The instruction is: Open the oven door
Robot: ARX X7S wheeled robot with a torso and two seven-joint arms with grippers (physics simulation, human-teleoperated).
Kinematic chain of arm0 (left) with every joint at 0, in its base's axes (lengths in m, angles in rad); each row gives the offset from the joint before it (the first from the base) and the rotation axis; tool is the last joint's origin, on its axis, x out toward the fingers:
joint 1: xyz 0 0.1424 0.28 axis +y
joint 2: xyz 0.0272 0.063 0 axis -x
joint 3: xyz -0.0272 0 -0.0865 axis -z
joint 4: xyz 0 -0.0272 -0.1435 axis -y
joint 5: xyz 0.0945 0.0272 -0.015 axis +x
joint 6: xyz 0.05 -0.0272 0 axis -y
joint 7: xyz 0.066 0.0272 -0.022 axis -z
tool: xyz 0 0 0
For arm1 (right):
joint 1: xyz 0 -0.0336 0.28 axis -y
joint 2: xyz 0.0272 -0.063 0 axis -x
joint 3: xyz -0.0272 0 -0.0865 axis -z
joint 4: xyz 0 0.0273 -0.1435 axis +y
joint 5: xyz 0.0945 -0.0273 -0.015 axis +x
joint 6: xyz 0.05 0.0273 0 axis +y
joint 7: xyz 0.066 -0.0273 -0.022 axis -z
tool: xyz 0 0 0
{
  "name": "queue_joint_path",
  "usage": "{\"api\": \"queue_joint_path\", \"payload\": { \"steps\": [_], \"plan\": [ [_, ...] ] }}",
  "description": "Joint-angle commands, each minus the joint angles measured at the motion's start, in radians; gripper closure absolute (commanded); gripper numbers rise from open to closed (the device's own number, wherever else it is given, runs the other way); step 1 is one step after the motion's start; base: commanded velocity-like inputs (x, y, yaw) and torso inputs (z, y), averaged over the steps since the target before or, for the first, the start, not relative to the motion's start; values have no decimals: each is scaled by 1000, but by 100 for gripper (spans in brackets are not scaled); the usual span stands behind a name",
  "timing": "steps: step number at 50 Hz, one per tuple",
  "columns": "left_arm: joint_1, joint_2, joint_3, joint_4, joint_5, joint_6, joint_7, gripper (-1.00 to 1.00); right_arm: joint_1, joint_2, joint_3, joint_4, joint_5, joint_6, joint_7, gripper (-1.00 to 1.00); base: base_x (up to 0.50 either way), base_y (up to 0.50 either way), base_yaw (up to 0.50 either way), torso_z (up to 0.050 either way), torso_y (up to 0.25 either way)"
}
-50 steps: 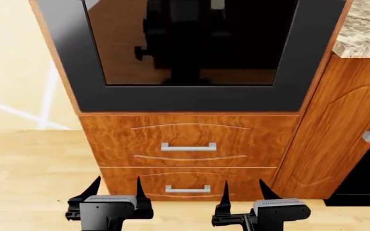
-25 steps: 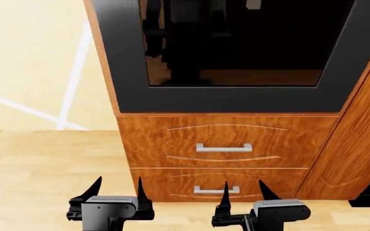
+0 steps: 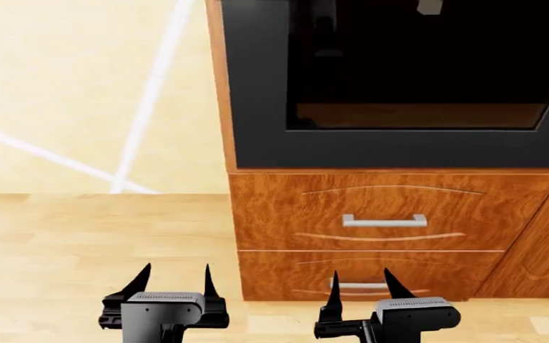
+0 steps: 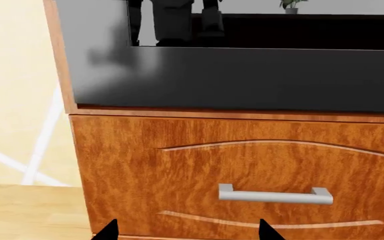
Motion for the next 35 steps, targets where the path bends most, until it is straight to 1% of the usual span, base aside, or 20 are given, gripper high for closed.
{"api": "queue_joint_path", "payload": {
  "steps": [1, 7, 14, 35],
  "plan": [
    [-3, -2, 6, -13, -1, 9, -2, -100, 1, 4, -3, 1, 9, 0, 4, -100, 15, 430, 0, 0, 0],
    [-3, -7, 10, 4, -2, -6, -8, -100, 2, 4, 0, 8, 21, -2, 3, -100, 26, 390, 0, 0, 0],
    [-3, -9, 13, 5, -5, -5, -10, -100, 2, 6, 0, 10, 28, 0, 7, -100, 95, 201, 0, 0, 0],
    [-3, -16, 22, 0, -15, 2, -18, -100, 0, 10, -3, 9, 39, 4, 21, -100, 118, 13, 0, 0, 0]
  ]
}}
